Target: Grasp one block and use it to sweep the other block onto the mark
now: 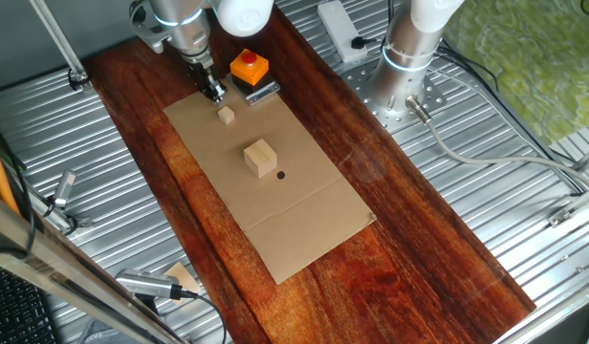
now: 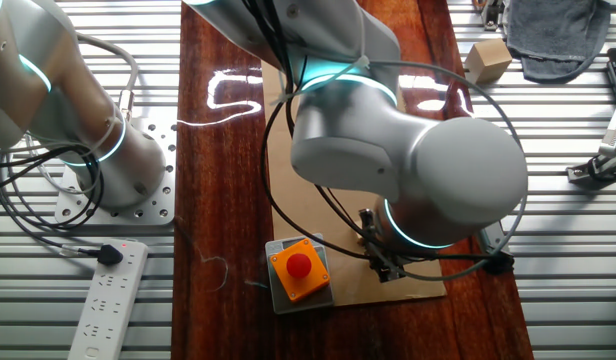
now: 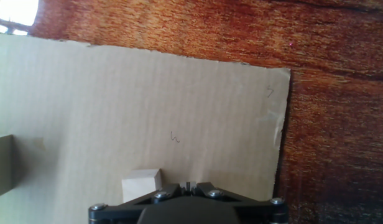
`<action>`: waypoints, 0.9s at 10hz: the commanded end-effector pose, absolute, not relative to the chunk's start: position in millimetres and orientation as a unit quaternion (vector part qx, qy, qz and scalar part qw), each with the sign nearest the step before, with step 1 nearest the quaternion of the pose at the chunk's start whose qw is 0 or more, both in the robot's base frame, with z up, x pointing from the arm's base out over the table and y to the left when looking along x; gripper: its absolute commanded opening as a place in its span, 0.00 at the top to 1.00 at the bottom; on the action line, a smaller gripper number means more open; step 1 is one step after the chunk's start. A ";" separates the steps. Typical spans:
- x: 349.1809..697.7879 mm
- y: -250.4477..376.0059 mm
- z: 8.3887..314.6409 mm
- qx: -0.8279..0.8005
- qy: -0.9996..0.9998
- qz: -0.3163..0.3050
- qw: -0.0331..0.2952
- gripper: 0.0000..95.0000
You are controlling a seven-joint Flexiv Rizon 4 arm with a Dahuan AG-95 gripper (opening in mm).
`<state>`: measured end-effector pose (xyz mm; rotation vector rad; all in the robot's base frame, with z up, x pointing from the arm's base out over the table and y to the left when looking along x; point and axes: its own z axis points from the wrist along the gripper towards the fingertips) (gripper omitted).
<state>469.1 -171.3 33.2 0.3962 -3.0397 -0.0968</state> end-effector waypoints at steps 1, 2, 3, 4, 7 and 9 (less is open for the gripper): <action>469.4 -171.4 32.9 0.130 -0.990 -0.032 0.037 1.00; 469.4 -171.4 32.9 0.132 -0.990 -0.031 0.037 1.00; 469.4 -171.4 32.9 0.135 -0.990 -0.031 0.037 1.00; 469.4 -171.4 32.9 0.140 -0.989 -0.032 0.036 1.00; 469.4 -171.4 32.9 0.156 -0.987 -0.032 0.036 1.00; 469.4 -171.4 32.9 0.152 -0.987 -0.037 0.034 1.00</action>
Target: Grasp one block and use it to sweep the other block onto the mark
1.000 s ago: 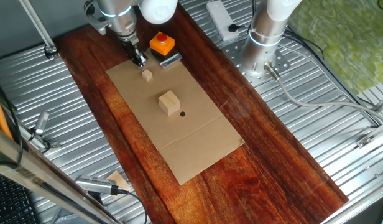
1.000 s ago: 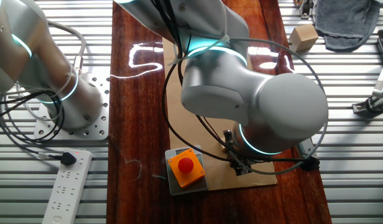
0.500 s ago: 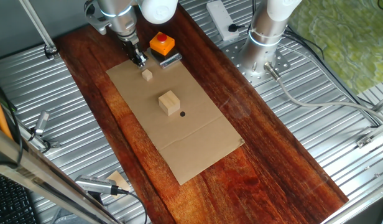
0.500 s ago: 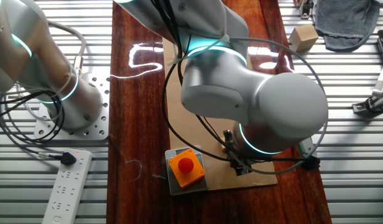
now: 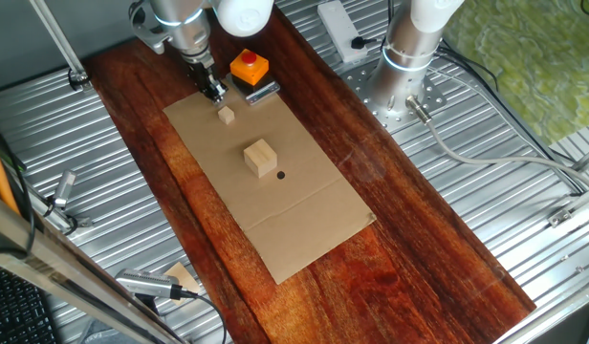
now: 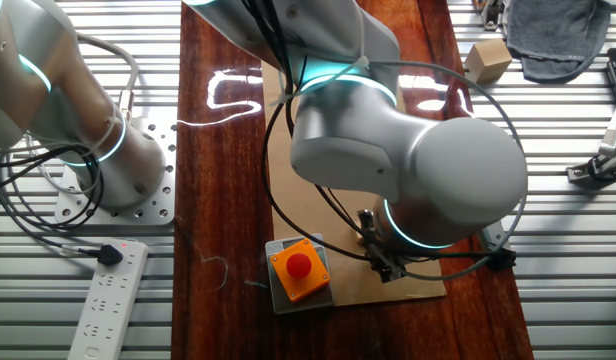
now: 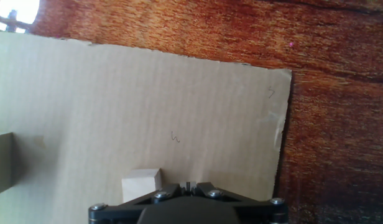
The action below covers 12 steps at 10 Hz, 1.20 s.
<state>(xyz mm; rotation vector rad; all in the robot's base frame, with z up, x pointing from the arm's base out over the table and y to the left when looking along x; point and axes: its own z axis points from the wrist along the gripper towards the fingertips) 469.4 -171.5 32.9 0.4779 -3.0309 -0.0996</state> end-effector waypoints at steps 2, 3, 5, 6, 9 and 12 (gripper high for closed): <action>469.4 -171.4 32.9 0.152 -0.987 -0.037 0.034 1.00; 469.4 -171.4 32.9 0.149 -0.988 -0.037 0.035 1.00; 467.5 -170.1 31.9 0.144 -0.988 -0.039 0.034 1.00; 465.9 -168.3 30.7 0.140 -0.989 -0.042 0.034 1.00; 461.0 -158.4 29.6 0.126 -0.990 -0.043 0.035 1.00; 459.6 -142.6 29.6 0.115 -0.992 -0.041 0.037 1.00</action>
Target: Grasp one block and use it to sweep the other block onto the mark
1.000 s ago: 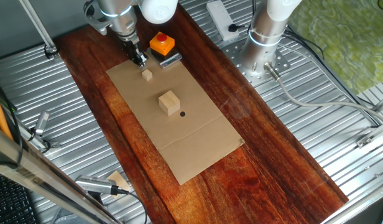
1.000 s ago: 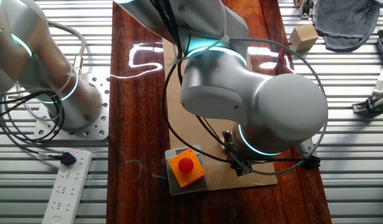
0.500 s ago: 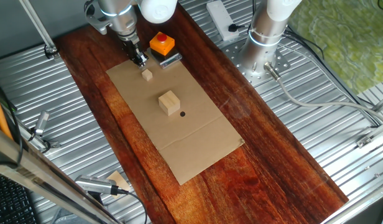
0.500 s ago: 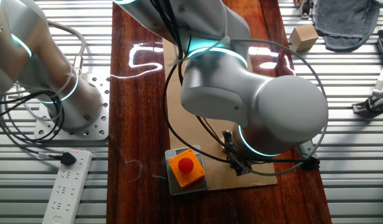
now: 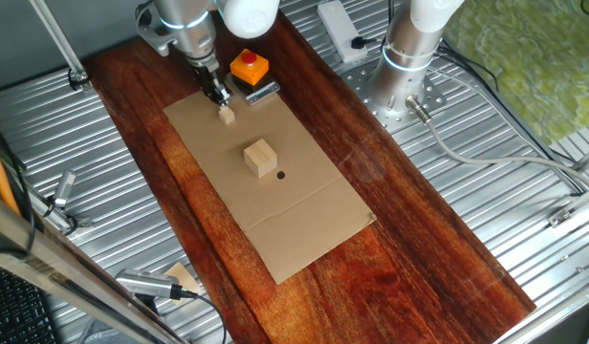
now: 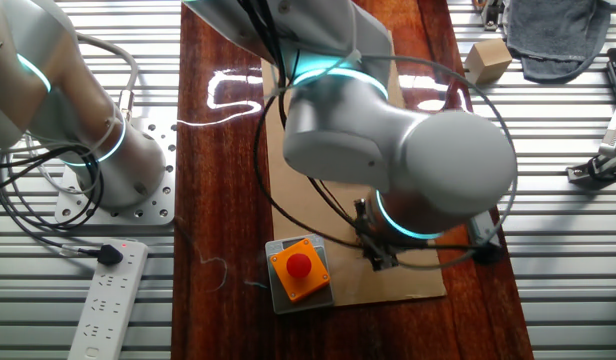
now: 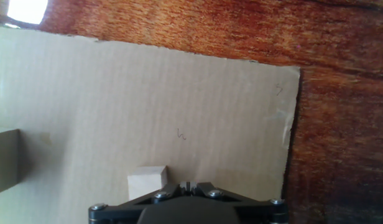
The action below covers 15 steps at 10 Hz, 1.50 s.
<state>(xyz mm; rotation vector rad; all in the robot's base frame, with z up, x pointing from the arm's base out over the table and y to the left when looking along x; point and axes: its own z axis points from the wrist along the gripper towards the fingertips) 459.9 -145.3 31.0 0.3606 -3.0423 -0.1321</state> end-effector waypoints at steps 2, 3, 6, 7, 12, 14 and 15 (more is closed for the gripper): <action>458.1 -130.1 27.7 0.105 -0.993 -0.041 0.036 1.00; 458.3 -125.3 27.6 0.101 -0.993 -0.040 0.037 1.00; 459.0 -107.7 27.9 0.084 -0.995 -0.038 0.040 1.00; 460.0 -100.0 28.3 0.077 -0.995 -0.038 0.042 1.00; 466.5 -90.1 33.5 0.073 -0.996 -0.037 0.047 1.00; 466.5 -90.1 33.5 0.078 -0.995 -0.039 0.044 1.00; 466.5 -90.1 33.5 0.079 -0.995 -0.040 0.041 1.00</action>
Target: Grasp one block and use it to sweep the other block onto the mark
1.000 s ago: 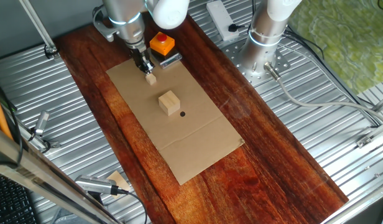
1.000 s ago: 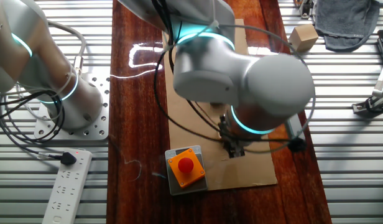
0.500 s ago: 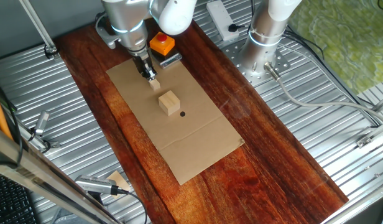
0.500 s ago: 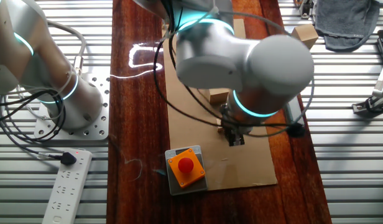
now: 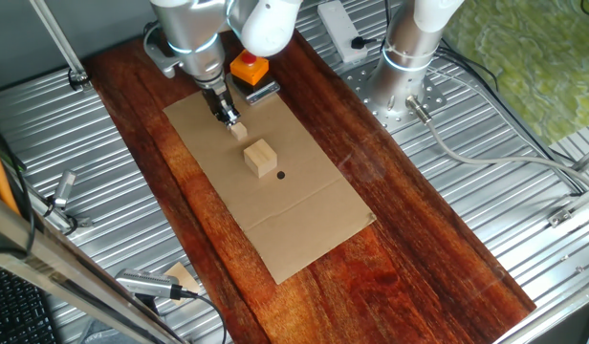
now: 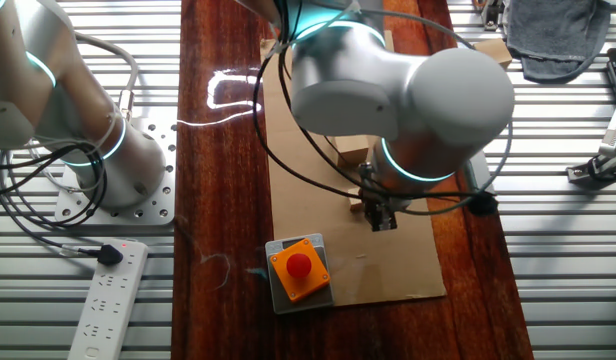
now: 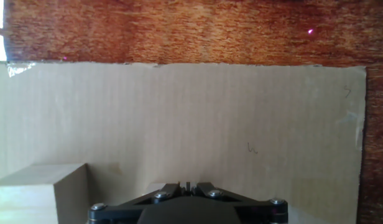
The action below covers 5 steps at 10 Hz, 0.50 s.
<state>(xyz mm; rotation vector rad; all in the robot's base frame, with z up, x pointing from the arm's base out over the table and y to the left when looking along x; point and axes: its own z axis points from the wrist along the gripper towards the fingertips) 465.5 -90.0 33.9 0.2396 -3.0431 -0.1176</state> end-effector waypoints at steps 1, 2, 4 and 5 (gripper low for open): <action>466.5 -90.1 33.5 0.083 -0.995 -0.041 0.038 1.00; 466.5 -90.1 33.5 0.088 -0.995 -0.041 0.037 1.00; 466.5 -90.1 33.5 0.095 -0.994 -0.042 0.037 1.00; 466.5 -90.1 33.5 0.102 -0.993 -0.043 0.036 1.00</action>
